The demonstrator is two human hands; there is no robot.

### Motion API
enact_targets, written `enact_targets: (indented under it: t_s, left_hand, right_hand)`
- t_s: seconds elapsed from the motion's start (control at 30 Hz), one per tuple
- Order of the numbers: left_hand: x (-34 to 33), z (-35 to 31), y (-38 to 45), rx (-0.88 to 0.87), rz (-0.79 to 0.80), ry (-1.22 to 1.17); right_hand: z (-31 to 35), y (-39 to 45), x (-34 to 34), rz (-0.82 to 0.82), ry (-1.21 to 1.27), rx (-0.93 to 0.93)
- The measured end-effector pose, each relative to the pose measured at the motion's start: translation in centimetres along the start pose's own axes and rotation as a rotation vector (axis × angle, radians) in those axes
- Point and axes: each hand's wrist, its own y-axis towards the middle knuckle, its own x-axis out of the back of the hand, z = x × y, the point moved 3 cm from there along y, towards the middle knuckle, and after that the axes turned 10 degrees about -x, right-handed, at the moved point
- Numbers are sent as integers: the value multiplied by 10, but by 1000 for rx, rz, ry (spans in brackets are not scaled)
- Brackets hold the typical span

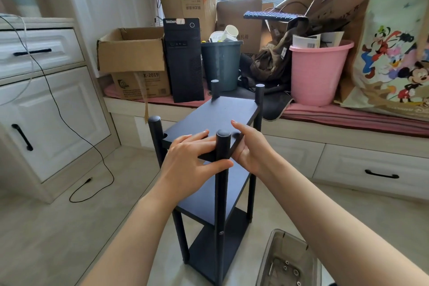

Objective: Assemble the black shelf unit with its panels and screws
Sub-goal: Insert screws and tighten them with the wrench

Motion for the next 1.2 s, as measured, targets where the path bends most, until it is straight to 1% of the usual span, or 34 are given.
enact_targets:
  t_s: [0.17, 0.3, 0.57, 0.67, 0.83, 1.07, 1.13, 1.2]
  left_hand:
    - [11, 3, -3, 64, -66, -9]
    - [21, 6, -9, 133, -138, -16]
    - [46, 28, -25, 273, -306, -99]
    - [52, 37, -29, 321, -376, -74]
    - [59, 47, -29, 339, -424, -48]
    - [55, 55, -19, 380, -462, -130]
    - [49, 58, -18, 394, -472, -201]
    - [43, 59, -20, 411, -499, -248]
  right_hand:
    - [1, 9, -13, 24, -134, -21]
    - [2, 17, -30, 21, -161, -43]
    - [-9, 44, -81, 26, -320, -30]
    - [-14, 55, -98, 18, -371, -33]
    - [-17, 69, -112, -21, -403, -68]
    - [-11, 94, -117, -239, -558, -23]
    - [-9, 99, -116, -253, -617, -30]
    - [-10, 102, -113, -233, -658, -42]
